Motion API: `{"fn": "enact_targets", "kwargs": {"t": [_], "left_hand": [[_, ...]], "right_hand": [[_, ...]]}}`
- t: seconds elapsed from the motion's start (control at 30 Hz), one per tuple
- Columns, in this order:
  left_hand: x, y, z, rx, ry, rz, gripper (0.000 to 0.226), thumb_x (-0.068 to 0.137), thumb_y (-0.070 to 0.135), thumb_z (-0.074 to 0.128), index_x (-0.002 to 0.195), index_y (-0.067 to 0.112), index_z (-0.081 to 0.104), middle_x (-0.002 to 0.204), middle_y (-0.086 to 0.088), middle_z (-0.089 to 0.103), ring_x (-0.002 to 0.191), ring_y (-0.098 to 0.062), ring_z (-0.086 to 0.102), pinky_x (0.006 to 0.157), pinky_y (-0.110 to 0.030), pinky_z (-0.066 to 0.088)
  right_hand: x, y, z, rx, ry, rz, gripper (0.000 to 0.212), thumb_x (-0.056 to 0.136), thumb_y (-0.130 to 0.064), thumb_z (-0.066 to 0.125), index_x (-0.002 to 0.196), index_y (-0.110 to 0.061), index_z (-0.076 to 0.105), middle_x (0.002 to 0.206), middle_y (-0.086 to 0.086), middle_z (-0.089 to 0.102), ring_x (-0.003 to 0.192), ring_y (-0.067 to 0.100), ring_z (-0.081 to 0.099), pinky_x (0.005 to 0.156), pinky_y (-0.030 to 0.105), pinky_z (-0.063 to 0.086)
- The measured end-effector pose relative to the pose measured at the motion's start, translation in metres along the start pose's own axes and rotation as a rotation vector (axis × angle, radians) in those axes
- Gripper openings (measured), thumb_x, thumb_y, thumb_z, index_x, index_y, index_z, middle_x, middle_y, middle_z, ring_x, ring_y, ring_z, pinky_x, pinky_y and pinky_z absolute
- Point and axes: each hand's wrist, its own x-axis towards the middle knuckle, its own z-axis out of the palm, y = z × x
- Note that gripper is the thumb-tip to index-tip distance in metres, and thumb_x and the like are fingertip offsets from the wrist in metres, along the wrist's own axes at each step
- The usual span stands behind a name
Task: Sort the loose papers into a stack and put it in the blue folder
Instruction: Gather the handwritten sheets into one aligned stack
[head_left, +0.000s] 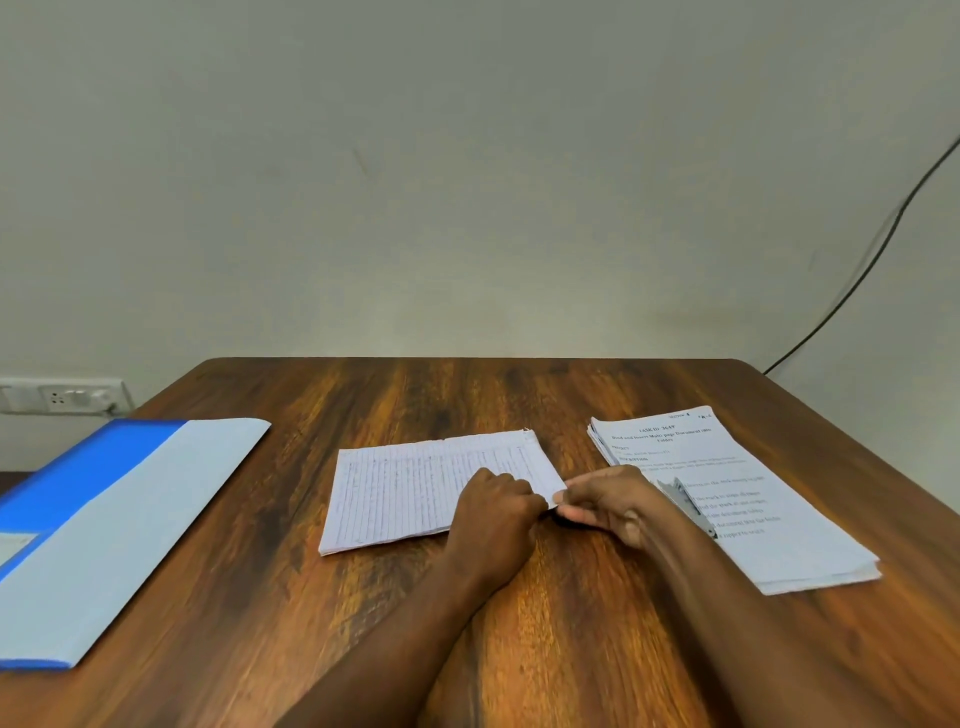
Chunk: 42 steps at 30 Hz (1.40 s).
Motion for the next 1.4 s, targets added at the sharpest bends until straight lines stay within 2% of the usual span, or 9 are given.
{"fn": "enact_targets", "kwargs": {"t": [0.1,0.2,0.3,0.37,0.5,0.77,0.87,1.07,1.4], "left_hand": [[-0.001,-0.001,0.002,-0.003,0.004,-0.004,0.022,0.099,0.027,0.063,0.094,0.026,0.084,0.079,0.005,0.076,0.071,-0.011,0.063,0.068,-0.031,0.041],[-0.002,-0.002,0.004,-0.060,0.018,-0.019,0.019,0.099,0.027,0.067,0.107,0.027,0.084,0.089,0.006,0.080,0.078,-0.010,0.070,0.075,-0.030,0.050],[-0.002,-0.003,0.006,-0.082,0.034,-0.014,0.018,0.099,0.025,0.069,0.109,0.027,0.084,0.092,0.007,0.081,0.080,-0.011,0.072,0.077,-0.028,0.051],[-0.002,-0.002,0.005,-0.092,0.038,-0.005,0.017,0.097,0.023,0.071,0.107,0.026,0.084,0.089,0.006,0.080,0.078,-0.011,0.071,0.074,-0.025,0.046],[-0.002,-0.001,0.004,-0.094,0.048,0.012,0.015,0.094,0.021,0.076,0.105,0.025,0.085,0.086,0.006,0.080,0.075,-0.011,0.070,0.073,-0.023,0.037],[-0.003,0.001,0.002,-0.111,0.045,0.021,0.016,0.097,0.023,0.072,0.106,0.025,0.084,0.086,0.006,0.080,0.074,-0.010,0.069,0.074,-0.023,0.035],[-0.004,0.001,0.003,-0.097,0.053,-0.004,0.018,0.099,0.026,0.068,0.108,0.026,0.084,0.091,0.006,0.080,0.078,-0.010,0.069,0.077,-0.022,0.034],[-0.001,0.005,-0.002,-0.041,0.034,-0.054,0.017,0.099,0.024,0.068,0.096,0.025,0.085,0.077,0.006,0.076,0.069,-0.010,0.064,0.075,-0.025,0.032],[0.000,0.007,-0.008,0.083,0.031,-0.056,0.022,0.093,0.016,0.071,0.073,0.022,0.077,0.061,0.004,0.062,0.058,-0.011,0.051,0.066,-0.030,0.032]], "right_hand": [[-0.012,0.000,-0.002,-0.172,0.110,-0.086,0.013,0.082,0.002,0.084,0.093,0.004,0.078,0.088,0.018,0.080,0.074,0.026,0.080,0.062,0.030,0.064],[-0.019,-0.001,-0.021,-0.571,0.429,-0.376,0.012,0.086,-0.021,0.085,0.082,-0.012,0.079,0.074,0.007,0.079,0.061,0.021,0.074,0.060,0.027,0.057],[-0.025,-0.005,-0.049,-0.884,0.760,-0.560,0.024,0.084,-0.036,0.086,0.098,-0.018,0.077,0.102,0.005,0.080,0.079,0.018,0.072,0.068,0.024,0.048],[-0.026,-0.003,-0.070,-1.004,0.810,-0.522,0.043,0.080,-0.050,0.086,0.107,-0.020,0.072,0.110,0.004,0.076,0.087,0.021,0.071,0.065,0.025,0.044],[-0.032,0.005,-0.090,-1.191,0.733,-0.285,0.060,0.067,-0.073,0.082,0.098,-0.027,0.060,0.098,-0.001,0.069,0.079,0.017,0.064,0.055,0.026,0.038],[-0.026,0.011,-0.090,-1.008,0.650,-0.232,0.037,0.076,-0.049,0.089,0.086,-0.021,0.067,0.082,-0.002,0.072,0.064,0.017,0.068,0.054,0.026,0.042],[-0.026,0.006,-0.078,-0.871,0.565,-0.299,0.031,0.077,-0.045,0.090,0.072,-0.018,0.075,0.067,-0.001,0.073,0.061,0.018,0.071,0.058,0.033,0.058],[-0.052,-0.009,-0.034,-0.236,-0.047,0.014,0.049,0.069,-0.020,0.096,0.104,0.008,0.076,0.087,0.019,0.078,0.072,0.024,0.075,0.058,0.033,0.062],[-0.029,0.001,-0.013,-0.137,-0.167,0.075,0.047,0.072,-0.020,0.093,0.106,0.006,0.074,0.084,0.017,0.074,0.067,0.022,0.072,0.055,0.032,0.062]]}}
